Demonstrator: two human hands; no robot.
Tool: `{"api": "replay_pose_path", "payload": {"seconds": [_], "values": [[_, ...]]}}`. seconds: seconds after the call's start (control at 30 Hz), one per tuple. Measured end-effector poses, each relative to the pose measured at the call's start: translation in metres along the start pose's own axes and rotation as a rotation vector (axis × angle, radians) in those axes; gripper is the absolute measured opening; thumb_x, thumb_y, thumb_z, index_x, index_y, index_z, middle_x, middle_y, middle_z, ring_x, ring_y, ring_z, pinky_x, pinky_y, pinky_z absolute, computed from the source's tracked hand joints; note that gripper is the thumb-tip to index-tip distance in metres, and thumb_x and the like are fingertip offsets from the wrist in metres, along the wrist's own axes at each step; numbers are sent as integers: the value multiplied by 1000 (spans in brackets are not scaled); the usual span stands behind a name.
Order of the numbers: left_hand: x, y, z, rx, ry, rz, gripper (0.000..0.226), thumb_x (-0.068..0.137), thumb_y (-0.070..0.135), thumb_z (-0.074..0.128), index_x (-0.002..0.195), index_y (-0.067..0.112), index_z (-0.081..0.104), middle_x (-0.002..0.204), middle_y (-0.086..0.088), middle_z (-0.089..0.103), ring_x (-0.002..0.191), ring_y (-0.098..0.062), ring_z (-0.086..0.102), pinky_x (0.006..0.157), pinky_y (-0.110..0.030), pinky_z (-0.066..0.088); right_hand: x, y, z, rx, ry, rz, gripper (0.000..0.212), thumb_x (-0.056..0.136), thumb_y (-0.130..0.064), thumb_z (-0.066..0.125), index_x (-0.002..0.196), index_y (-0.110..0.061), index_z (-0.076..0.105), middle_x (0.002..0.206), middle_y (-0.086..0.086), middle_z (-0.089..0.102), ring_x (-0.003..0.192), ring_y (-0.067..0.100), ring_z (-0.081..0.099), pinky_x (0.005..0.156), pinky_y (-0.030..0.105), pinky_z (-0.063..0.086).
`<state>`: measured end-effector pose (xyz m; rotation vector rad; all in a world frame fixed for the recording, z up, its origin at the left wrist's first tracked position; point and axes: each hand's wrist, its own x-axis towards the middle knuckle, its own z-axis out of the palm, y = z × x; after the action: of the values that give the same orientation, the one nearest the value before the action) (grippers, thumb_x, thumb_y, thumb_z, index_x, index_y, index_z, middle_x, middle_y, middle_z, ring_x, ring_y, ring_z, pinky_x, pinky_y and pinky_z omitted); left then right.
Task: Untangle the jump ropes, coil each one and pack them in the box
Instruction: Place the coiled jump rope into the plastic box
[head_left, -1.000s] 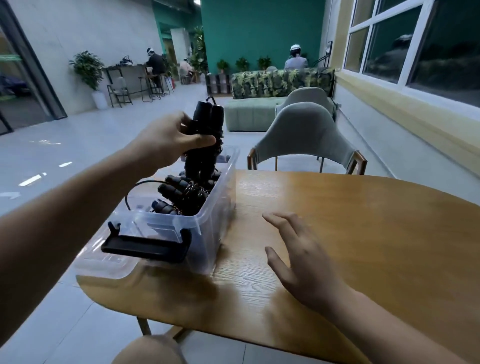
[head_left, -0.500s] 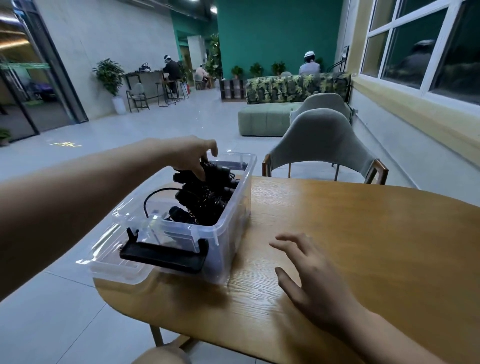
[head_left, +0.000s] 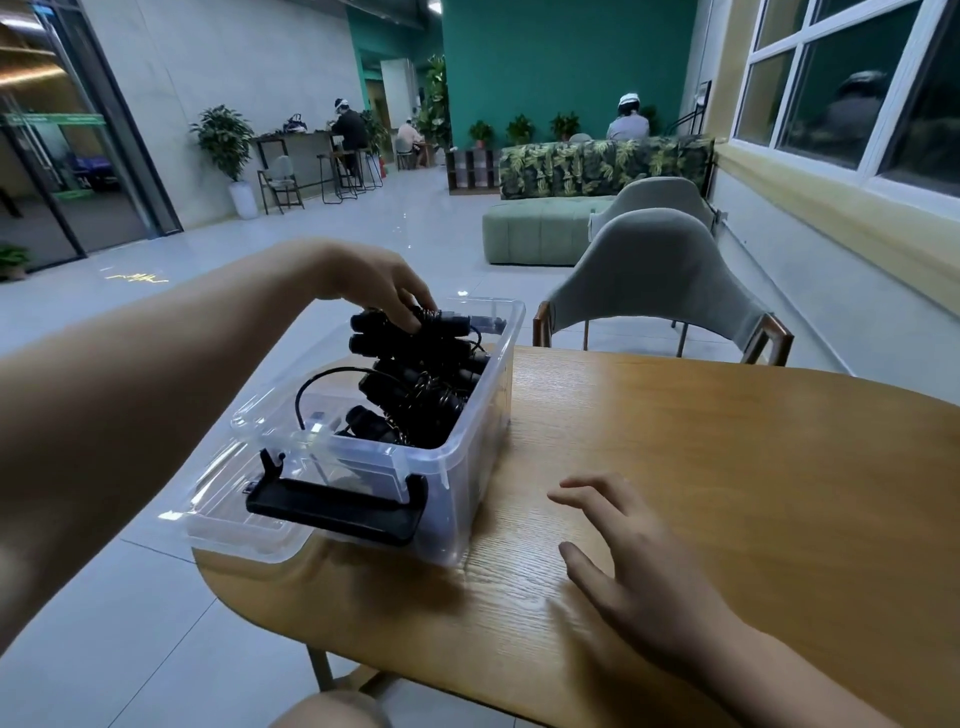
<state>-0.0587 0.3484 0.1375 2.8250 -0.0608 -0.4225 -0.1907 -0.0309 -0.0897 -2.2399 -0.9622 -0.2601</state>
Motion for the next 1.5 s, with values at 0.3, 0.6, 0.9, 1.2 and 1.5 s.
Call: {"api": "replay_pose_path", "payload": {"seconds": [0.3,0.6,0.9,1.2,1.5], "values": [[11,-4,38,-59,-6,-33,38,109,10,53,137,30,68,121,5,71,107,-16,66,88,-28,50,-2,4,7,29,-57,-3,40,96,-39,61,135,-34,62,134,-24,48,129,0,50,104,10,37],[-3,-15,66,201,273,-71,39,110,45,50,140,24,63,138,-8,66,124,-30,59,95,-32,41,-3,3,9,43,-59,-18,39,95,-39,61,133,-32,64,133,-21,49,126,2,52,109,18,38],[-62,-34,64,34,473,-33,47,106,47,56,148,26,56,153,-8,55,140,-28,49,112,-38,37,-5,-6,6,52,-48,3,37,97,-39,64,134,-34,63,133,-24,49,130,-4,48,106,5,30],[-94,-72,88,-848,330,-358,39,109,30,58,136,2,57,118,-22,74,108,-38,74,95,-51,60,-3,-13,4,77,2,42,38,104,-44,64,140,-34,59,130,-31,52,128,-6,52,102,19,46],[-73,-30,105,-956,270,-283,30,113,24,49,133,3,57,121,-19,74,112,-37,73,86,-47,62,-4,-20,-31,164,183,102,49,101,-58,55,141,-31,59,125,-24,62,119,0,62,89,28,57]]}}
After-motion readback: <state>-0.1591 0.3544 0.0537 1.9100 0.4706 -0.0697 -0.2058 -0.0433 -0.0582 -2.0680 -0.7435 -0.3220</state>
